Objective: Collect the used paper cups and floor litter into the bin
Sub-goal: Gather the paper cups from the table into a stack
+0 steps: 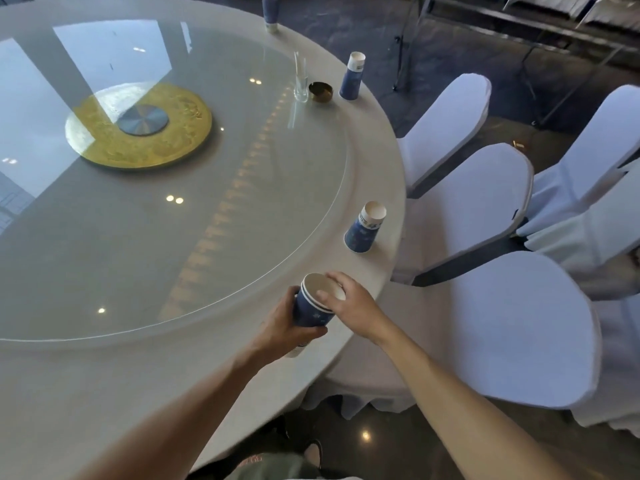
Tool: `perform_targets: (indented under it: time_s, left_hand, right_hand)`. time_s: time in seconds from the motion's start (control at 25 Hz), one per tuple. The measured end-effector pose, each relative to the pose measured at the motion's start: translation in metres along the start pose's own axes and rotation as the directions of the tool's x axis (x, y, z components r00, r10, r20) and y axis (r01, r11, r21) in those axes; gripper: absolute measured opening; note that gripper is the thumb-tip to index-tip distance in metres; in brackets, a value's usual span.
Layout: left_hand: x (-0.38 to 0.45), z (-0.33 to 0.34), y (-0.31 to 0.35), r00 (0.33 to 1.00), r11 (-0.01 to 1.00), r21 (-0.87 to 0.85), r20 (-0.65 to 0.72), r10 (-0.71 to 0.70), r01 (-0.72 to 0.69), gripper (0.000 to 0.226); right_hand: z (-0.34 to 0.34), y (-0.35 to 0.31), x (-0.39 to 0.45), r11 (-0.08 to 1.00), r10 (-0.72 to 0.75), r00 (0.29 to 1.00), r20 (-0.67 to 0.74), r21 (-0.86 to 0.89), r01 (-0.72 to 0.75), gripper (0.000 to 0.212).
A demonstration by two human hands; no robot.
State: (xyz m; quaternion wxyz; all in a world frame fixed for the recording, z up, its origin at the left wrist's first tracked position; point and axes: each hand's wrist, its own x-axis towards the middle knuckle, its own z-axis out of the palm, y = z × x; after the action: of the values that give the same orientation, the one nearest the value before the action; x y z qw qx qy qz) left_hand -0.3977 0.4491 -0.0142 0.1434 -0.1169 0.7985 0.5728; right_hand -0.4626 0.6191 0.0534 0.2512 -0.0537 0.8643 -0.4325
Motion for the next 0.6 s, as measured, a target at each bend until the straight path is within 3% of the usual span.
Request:
perform_targets:
  time_s: [0.24,0.4,0.48,0.6]
  left_hand:
    - [0.037,-0.010,-0.007,0.998,1.000,0.022,0.063,-0.020,0.018,0.073]
    - [0.050,-0.009,-0.004,0.996,0.996,-0.007,0.021,-0.087,0.087,0.066]
    - [0.057,-0.007,-0.002,0.993,0.993,-0.005,-0.005,-0.119,0.119,0.066]
    - [0.066,-0.005,0.003,0.988,0.989,0.018,-0.049,-0.149,0.150,0.065]
  right_hand:
    - [-0.008,0.008,0.036,0.989,0.062,0.996,0.063,-0.135,-0.053,0.056]
    - [-0.030,0.006,0.060,0.919,-0.066,0.998,-0.021,-0.390,0.053,0.062]
    - [-0.048,0.005,0.078,0.751,-0.230,0.972,-0.044,-0.643,0.148,0.066]
    - [-0.076,0.007,0.116,0.349,-0.335,0.940,0.063,-0.918,0.186,0.075]
